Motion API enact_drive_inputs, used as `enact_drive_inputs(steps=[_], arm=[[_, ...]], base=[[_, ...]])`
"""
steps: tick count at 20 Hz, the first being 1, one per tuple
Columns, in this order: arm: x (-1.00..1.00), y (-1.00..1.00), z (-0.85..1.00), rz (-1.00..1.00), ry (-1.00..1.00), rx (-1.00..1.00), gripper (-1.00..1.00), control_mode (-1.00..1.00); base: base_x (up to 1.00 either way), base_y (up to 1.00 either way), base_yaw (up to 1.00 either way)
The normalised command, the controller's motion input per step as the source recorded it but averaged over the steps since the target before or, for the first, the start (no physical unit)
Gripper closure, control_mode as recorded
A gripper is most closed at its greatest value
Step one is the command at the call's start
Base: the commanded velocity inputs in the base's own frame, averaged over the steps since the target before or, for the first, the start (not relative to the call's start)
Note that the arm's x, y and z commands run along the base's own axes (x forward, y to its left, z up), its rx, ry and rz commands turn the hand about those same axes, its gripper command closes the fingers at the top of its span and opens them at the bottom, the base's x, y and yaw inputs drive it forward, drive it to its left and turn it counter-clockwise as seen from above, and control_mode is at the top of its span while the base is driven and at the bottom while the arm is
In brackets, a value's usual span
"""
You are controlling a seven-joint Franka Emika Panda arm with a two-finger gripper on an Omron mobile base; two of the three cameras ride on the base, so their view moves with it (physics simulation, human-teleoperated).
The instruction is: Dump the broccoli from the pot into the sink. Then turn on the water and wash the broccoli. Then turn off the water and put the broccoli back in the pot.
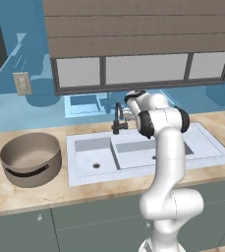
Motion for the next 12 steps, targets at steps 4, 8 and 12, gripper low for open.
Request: enact_drive_inputs(steps=[4,8,12], arm=[[0.01,-0.23,-0.34,-0.03,0.06,0.00,1.00,-1.00],[0.01,-0.41,-0.25,-0.01,0.05,0.00,1.00,-1.00],[0.00,-0.49,-0.18,-0.01,0.03,0.00,1.00,-1.00]], base=[[0.00,0.00,0.00],[0.00,0.00,0.00],[0.00,0.00,0.00]])
